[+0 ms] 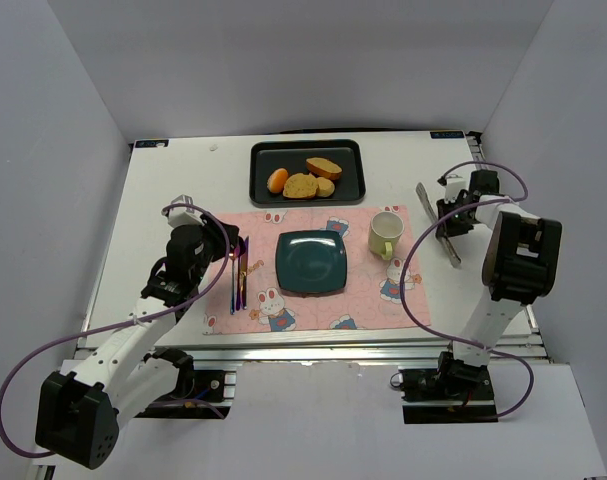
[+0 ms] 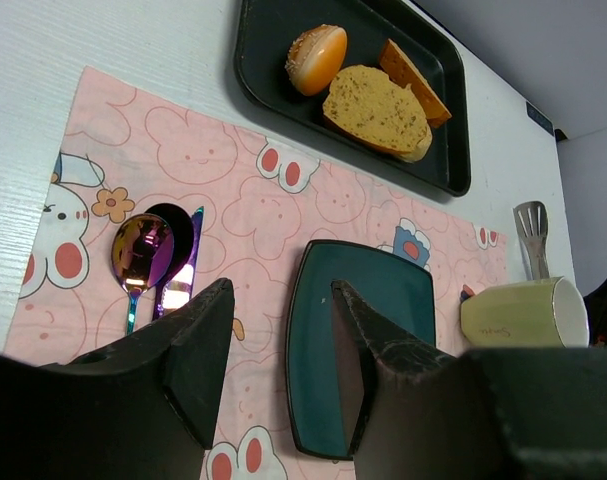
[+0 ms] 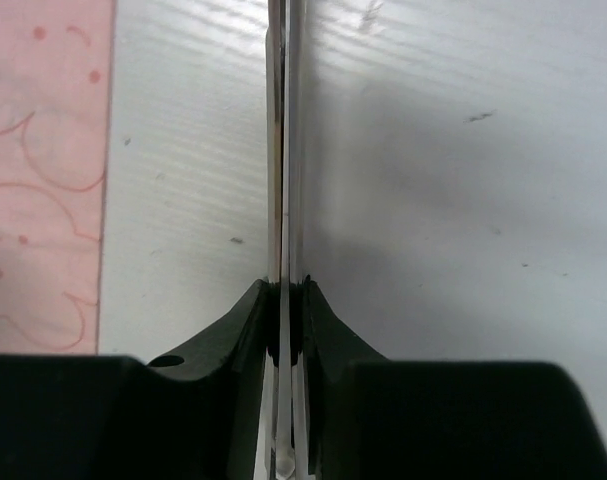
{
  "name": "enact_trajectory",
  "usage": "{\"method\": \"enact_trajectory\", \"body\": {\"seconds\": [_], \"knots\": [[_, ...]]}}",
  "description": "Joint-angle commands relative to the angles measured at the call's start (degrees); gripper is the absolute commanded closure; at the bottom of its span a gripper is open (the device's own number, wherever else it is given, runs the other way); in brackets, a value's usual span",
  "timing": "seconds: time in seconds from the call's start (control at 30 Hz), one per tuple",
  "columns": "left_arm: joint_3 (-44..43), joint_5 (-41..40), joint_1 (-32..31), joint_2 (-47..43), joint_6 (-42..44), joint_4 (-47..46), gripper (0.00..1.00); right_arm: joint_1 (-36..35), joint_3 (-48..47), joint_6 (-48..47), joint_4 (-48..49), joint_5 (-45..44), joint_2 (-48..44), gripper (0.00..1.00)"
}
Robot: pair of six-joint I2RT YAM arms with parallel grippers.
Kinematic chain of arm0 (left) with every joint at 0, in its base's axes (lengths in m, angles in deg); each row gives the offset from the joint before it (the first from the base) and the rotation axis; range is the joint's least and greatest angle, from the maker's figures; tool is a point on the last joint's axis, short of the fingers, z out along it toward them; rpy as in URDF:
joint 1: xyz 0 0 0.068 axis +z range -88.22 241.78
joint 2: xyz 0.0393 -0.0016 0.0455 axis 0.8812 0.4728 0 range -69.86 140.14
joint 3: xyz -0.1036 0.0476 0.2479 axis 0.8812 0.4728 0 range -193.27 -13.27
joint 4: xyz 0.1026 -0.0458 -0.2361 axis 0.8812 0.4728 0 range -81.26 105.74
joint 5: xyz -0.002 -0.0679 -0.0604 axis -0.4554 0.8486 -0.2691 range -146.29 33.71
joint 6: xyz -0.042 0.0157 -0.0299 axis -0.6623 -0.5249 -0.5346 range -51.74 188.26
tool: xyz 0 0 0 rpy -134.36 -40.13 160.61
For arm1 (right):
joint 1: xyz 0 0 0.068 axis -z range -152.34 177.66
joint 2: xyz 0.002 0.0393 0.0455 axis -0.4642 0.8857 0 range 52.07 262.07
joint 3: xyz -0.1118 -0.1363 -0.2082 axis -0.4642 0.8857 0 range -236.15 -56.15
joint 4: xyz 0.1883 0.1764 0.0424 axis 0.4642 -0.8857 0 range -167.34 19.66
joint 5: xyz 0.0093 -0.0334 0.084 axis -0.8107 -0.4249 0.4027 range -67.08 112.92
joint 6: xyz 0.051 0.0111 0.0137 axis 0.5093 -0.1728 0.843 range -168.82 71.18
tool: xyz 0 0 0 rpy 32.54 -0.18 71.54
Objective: Place the bread
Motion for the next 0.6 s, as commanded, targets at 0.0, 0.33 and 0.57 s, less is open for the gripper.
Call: {"method": "enact_trajectory", "body": {"seconds": [0.0,0.33,0.57], "knots": [[-1.2,-0.5,0.0,-0.9,0.9,0.4,0.46,-0.1,-1.7,-4.4,-5.6,7.3,-5.5,0.86],[-1.7,0.0,0.0,-0.8,0.5,0.4,0.46,-8.8,-25.3,-3.8,-17.9,17.6,-8.7,0.60],[-2.0,-0.9,0.0,-1.9,0.5,2.5,0.46,-21.7,-30.2,-11.1,-19.6,14.5,-6.7,0.57]]}}
